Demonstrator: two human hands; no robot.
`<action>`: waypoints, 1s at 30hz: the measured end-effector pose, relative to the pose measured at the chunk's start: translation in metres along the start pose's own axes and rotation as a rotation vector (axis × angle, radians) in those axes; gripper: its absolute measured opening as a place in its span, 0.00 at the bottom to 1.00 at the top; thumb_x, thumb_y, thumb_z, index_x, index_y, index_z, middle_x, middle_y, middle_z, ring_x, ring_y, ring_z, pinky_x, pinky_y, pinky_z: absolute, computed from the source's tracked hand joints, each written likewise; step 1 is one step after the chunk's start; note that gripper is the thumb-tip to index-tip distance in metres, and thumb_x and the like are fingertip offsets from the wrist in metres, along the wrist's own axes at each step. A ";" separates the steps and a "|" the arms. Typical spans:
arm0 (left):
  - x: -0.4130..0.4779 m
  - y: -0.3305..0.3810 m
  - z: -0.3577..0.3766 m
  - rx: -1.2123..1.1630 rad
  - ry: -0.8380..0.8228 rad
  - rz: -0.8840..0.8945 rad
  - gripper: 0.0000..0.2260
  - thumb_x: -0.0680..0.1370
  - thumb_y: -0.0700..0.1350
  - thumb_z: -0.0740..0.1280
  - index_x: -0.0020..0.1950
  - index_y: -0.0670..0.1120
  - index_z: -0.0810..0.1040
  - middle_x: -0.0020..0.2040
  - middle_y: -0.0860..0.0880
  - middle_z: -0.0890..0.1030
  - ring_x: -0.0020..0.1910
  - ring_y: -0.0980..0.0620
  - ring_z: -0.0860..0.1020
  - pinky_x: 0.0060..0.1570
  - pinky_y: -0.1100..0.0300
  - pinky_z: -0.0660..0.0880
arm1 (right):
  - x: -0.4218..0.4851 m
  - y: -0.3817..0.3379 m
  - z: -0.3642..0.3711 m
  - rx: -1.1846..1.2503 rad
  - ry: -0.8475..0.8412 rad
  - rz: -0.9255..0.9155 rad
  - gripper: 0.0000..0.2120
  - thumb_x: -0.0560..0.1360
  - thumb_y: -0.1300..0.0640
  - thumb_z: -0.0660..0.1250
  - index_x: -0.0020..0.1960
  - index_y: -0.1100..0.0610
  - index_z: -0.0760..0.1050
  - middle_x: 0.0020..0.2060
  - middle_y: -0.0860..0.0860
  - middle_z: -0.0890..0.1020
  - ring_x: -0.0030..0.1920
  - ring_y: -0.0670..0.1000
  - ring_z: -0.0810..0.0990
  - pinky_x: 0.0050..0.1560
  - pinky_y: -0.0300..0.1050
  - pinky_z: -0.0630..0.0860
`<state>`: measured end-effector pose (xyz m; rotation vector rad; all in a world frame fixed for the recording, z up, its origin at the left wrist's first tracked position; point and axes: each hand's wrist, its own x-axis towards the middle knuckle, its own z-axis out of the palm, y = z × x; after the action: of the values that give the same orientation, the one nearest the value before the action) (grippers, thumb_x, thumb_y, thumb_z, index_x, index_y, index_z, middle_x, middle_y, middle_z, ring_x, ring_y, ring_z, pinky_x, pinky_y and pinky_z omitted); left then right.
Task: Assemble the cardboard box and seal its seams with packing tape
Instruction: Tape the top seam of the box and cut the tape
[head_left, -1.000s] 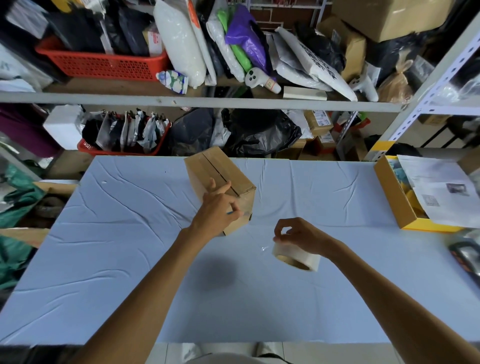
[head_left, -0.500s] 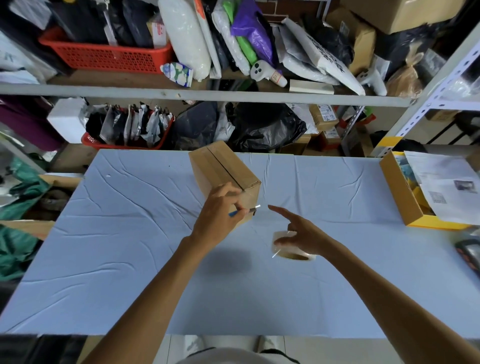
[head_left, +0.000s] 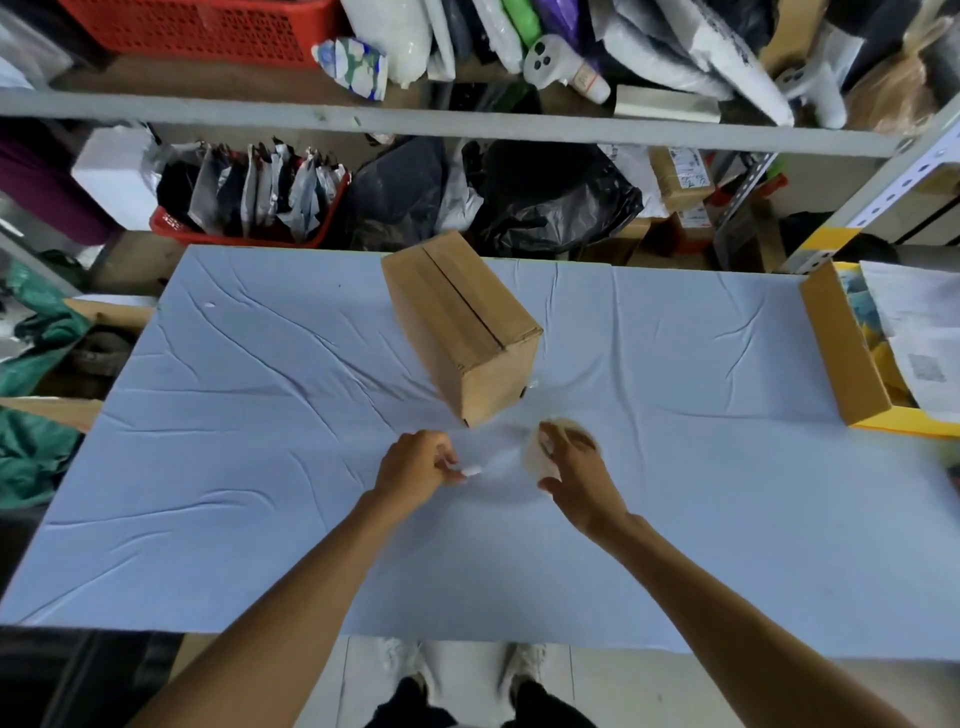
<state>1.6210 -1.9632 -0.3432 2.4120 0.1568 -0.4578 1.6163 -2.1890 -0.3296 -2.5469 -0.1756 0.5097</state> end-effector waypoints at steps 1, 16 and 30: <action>0.001 -0.005 0.003 -0.004 -0.020 -0.021 0.11 0.64 0.48 0.79 0.38 0.48 0.79 0.40 0.49 0.84 0.43 0.49 0.82 0.42 0.58 0.74 | -0.002 0.001 0.006 -0.014 0.011 -0.020 0.37 0.72 0.64 0.69 0.76 0.55 0.56 0.68 0.59 0.70 0.66 0.59 0.69 0.59 0.43 0.69; 0.001 -0.003 -0.020 -0.067 0.457 0.167 0.12 0.75 0.45 0.70 0.54 0.40 0.75 0.51 0.43 0.76 0.50 0.44 0.77 0.47 0.51 0.75 | 0.010 -0.010 0.001 -0.011 0.097 -0.032 0.46 0.63 0.46 0.78 0.73 0.57 0.61 0.61 0.52 0.73 0.63 0.54 0.66 0.62 0.47 0.69; 0.047 0.096 -0.077 0.132 0.102 0.420 0.24 0.77 0.54 0.65 0.73 0.53 0.67 0.78 0.49 0.55 0.77 0.47 0.45 0.75 0.49 0.46 | 0.055 -0.042 -0.068 1.518 -0.023 0.226 0.12 0.76 0.60 0.63 0.58 0.61 0.72 0.43 0.61 0.84 0.44 0.60 0.83 0.53 0.52 0.77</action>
<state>1.7083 -1.9886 -0.2481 2.5070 -0.3410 -0.1562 1.6928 -2.1733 -0.2716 -1.0666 0.3758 0.4628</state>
